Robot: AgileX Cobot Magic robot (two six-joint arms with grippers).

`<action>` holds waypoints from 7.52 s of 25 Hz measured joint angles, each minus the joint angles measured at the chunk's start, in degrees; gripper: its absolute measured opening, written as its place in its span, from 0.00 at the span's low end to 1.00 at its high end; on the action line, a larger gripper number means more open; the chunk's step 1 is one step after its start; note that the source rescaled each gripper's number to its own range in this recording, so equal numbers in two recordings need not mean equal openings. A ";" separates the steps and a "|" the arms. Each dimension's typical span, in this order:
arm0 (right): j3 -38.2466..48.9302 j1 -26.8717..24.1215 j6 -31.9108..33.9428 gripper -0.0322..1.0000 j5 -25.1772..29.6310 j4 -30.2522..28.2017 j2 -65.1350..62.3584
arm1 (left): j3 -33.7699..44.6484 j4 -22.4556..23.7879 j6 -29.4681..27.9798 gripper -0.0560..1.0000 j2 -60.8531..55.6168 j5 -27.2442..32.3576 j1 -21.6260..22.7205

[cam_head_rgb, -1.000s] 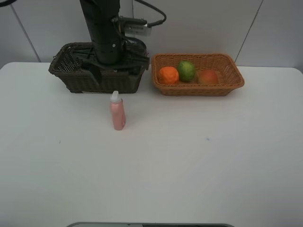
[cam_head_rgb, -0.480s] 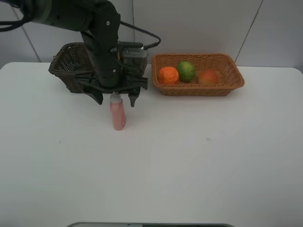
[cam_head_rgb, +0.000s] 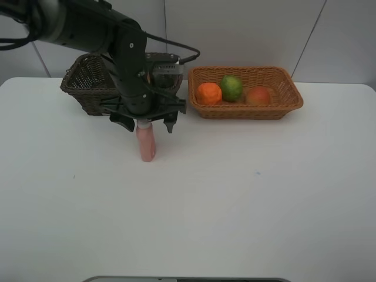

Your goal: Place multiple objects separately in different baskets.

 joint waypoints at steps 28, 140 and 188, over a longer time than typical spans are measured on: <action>0.00 0.00 0.00 1.00 0.00 0.00 0.00 | 0.06 0.11 -0.07 0.42 3.28 1.25 0.00; 0.00 0.00 0.00 1.00 0.00 0.00 0.00 | 22.96 10.15 12.91 0.96 -46.59 -2.84 21.83; 0.00 0.00 0.00 1.00 0.00 0.00 0.00 | 45.98 -3.83 29.71 0.96 -114.74 25.16 21.83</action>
